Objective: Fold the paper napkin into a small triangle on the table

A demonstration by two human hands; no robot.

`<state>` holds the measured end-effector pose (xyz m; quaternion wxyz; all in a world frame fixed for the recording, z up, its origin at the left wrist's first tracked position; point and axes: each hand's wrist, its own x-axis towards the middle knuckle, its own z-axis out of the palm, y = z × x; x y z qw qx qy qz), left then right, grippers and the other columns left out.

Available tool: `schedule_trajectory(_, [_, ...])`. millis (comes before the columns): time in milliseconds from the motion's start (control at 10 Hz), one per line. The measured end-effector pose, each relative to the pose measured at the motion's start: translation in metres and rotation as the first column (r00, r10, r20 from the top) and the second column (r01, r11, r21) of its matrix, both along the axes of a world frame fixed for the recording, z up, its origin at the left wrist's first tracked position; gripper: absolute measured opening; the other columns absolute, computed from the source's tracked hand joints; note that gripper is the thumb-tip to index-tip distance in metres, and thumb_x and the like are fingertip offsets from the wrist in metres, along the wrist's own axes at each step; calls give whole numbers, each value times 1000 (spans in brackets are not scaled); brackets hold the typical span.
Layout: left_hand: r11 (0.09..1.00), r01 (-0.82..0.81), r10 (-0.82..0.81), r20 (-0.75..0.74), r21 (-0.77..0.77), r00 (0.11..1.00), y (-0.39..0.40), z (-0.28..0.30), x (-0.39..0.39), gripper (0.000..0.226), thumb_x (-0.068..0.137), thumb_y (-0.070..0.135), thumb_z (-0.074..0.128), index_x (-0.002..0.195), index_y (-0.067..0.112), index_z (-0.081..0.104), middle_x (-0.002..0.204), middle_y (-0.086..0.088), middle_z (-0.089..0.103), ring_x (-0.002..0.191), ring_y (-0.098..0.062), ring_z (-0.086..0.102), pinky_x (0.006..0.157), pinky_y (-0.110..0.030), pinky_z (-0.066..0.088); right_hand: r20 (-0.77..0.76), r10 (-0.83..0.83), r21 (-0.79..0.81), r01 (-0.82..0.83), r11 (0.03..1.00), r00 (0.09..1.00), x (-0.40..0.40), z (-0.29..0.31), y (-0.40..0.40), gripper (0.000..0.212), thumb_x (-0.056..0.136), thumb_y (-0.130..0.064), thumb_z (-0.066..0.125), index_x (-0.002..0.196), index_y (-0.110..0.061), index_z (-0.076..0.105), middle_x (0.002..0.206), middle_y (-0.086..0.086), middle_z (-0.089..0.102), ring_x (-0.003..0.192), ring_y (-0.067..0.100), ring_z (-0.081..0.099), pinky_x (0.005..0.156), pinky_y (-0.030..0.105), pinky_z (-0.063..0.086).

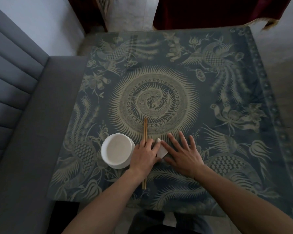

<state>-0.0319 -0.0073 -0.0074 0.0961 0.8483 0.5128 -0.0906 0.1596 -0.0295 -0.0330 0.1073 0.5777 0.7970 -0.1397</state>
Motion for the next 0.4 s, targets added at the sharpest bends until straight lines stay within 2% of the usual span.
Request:
schedule_trajectory(100, [1000,-7,7,42,-21,999,0,2,1,69,91,51,57,148,18,34,134,-5,46,113,-27,44,87,-40,42,-22,-53,-10,53,999,998,-2,5,-5,72,90,-69,4,150,-36,-17,163,-2,-9,147,32,-14,115,60,1])
schedule_trajectory(200, [998,-40,42,52,-42,998,-2,6,-1,71,91,53,56,148,18,33,139,-4,44,117,-27,43,90,-40,40,-49,-116,-31,115,993,992,-1,10,-9,75,89,-70,4,152,-32,-13,163,-4,-9,147,28,-15,116,59,1])
schedule_trajectory(300, [999,-48,51,127,-23,991,-4,11,-8,74,91,55,54,150,16,30,146,-3,38,126,-27,38,97,-41,38,-50,-178,-19,177,984,983,6,16,-13,75,89,-69,9,152,-32,-10,163,-4,-9,146,25,-17,116,58,-1])
schedule_trajectory(400, [1000,-11,11,178,-5,984,-5,19,-9,74,92,56,53,150,16,30,151,-3,34,134,-27,34,104,-42,35,-47,-204,17,205,979,978,9,23,-16,74,91,-69,12,152,-33,-8,163,-4,-8,147,24,-17,115,58,-1])
